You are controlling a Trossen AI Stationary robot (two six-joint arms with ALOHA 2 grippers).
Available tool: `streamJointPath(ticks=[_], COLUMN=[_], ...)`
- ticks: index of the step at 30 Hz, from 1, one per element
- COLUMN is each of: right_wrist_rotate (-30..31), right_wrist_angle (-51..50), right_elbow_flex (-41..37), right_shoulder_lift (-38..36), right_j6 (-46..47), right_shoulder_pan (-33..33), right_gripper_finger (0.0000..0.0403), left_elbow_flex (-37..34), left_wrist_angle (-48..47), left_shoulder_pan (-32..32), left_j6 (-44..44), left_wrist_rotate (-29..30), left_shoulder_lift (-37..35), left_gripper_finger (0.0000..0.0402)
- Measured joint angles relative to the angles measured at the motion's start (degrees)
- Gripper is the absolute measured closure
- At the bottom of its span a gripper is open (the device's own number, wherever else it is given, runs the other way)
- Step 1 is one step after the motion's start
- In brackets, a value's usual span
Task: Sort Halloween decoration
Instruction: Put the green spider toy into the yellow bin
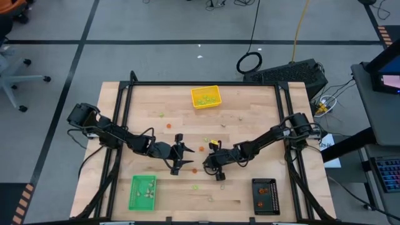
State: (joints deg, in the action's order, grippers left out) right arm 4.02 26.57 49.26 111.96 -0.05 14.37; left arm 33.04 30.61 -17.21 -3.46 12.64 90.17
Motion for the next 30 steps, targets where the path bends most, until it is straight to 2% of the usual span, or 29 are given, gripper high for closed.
streamJointPath(ticks=[7, 15, 22, 26, 30], right_wrist_rotate=[-1.3, -1.34, -1.23, 1.01, 1.93], right_wrist_angle=[-0.85, -4.63, -6.7, -3.95, 6.64], right_elbow_flex=[-0.15, -0.18, -0.13, -0.26, -4.01], right_shoulder_lift=[-1.85, -9.39, -14.97, -14.29, -11.66], right_j6=[0.51, 5.18, 9.59, 10.99, 10.6], right_shoulder_pan=[-0.04, 0.39, 4.01, 5.83, 6.21], right_gripper_finger=[0.0397, 0.0399, 0.0401, 0.0402, 0.0402], left_elbow_flex=[0.0, 0.0, 0.0, 0.0, 0.02], left_wrist_angle=[0.01, 0.48, 1.38, 1.55, 2.2], left_shoulder_pan=[0.0, 0.0, -0.07, -0.17, -0.17], left_j6=[0.0, 0.04, 0.14, 1.57, 1.66], left_wrist_rotate=[0.0, 0.0, 0.0, 0.0, 0.0], left_shoulder_lift=[0.0, 0.0, 0.0, 0.0, 0.0], left_gripper_finger=[0.0204, 0.0204, 0.0204, 0.0204, 0.0204])
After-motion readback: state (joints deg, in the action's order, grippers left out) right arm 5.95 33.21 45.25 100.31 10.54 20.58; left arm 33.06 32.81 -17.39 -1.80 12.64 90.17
